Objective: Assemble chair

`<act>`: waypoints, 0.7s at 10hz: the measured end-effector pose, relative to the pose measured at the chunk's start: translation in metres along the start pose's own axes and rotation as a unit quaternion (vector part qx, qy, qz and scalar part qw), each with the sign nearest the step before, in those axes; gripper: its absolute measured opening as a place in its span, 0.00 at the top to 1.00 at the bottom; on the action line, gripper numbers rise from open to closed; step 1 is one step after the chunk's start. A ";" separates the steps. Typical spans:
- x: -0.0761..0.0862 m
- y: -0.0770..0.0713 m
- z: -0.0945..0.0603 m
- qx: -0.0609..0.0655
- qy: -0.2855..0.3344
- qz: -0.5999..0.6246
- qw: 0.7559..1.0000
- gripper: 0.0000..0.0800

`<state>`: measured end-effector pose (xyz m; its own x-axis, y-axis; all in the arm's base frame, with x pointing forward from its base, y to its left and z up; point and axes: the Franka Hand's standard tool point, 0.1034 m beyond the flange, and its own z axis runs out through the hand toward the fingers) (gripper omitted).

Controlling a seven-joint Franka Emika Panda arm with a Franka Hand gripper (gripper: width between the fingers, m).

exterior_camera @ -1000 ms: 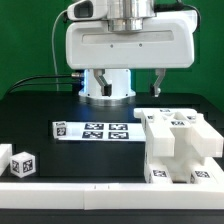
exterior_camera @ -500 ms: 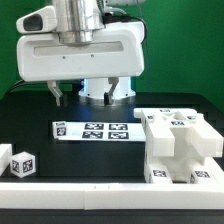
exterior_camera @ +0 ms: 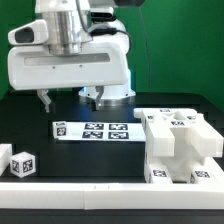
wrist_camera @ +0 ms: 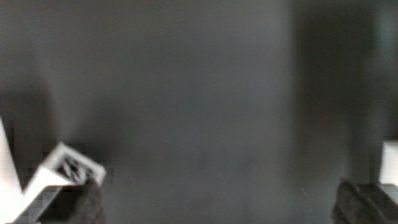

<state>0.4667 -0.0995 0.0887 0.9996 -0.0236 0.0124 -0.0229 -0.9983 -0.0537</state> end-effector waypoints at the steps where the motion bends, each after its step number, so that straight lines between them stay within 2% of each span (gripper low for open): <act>1: -0.011 0.010 -0.002 -0.007 0.014 -0.003 1.000 0.19; 2: -0.025 0.011 -0.001 -0.002 0.021 0.022 1.000 0.19; 5: -0.029 0.012 0.004 0.000 0.013 0.017 1.000 0.19; 6: -0.043 0.014 0.015 0.005 -0.010 0.015 1.000 0.19; 7: -0.060 0.015 0.029 0.004 -0.028 0.017 0.999 0.19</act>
Offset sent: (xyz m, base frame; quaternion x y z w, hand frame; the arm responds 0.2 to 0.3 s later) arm 0.0000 0.0000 0.0000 0.0000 0.0000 0.0000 1.0000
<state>0.4063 -0.1114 0.0584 0.9975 -0.0544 -0.0452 -0.0571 -0.9965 -0.0607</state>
